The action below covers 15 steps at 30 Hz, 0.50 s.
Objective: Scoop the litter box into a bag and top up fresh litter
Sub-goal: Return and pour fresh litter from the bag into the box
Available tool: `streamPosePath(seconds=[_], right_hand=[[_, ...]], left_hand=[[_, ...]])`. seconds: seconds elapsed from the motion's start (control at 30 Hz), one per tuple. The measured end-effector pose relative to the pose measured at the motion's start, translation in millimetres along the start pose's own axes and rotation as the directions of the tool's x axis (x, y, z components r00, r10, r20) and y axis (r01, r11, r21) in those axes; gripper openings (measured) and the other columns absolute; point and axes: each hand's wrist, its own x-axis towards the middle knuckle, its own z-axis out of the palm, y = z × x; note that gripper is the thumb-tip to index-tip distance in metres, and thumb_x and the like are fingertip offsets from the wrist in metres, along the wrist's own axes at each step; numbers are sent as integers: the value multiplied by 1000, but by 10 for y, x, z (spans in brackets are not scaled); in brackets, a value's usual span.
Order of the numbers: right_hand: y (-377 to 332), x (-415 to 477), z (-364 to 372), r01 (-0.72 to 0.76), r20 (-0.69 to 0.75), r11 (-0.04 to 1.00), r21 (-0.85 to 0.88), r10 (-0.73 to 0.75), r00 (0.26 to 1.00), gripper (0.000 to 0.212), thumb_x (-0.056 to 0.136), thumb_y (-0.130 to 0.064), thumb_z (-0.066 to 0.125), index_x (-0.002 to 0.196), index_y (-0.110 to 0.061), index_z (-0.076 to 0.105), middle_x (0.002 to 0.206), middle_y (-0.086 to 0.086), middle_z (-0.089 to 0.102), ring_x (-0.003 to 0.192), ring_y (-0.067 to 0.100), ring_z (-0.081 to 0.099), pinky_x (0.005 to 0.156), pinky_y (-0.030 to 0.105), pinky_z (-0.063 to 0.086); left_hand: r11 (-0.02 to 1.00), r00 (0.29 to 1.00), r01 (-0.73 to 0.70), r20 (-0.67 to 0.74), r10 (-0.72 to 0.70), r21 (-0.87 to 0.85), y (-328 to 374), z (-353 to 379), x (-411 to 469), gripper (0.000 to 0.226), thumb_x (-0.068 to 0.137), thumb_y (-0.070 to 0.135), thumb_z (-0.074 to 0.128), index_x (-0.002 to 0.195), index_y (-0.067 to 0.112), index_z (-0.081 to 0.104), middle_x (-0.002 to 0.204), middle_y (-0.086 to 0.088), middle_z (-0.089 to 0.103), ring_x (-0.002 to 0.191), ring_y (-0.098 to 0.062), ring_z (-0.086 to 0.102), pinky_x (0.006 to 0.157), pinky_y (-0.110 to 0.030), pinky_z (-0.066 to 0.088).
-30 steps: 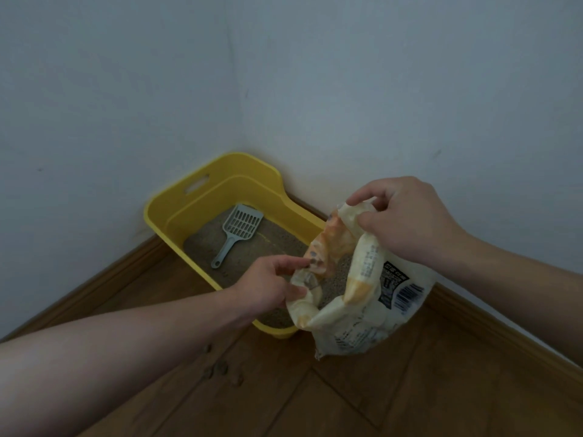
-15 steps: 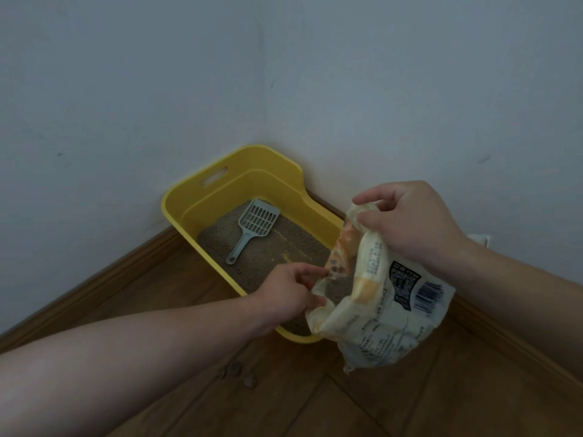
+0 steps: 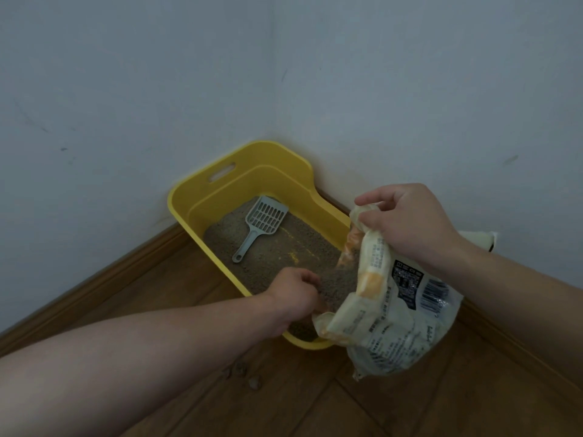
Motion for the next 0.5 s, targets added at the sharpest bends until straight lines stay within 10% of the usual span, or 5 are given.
streamPosePath(seconds=[0.5], right_hand=[[15,-4,-12,0,3,1000,14,0,1000,19,81,-16,73,94,-30,77,87,2,71,70,18,69,62,32,57]], left_hand=[[998,998,47,48,-45,-37,47,-3,-39,52,82,-13,63,124,16,58,110,-7,61,91,-23,67,56,-25,57]])
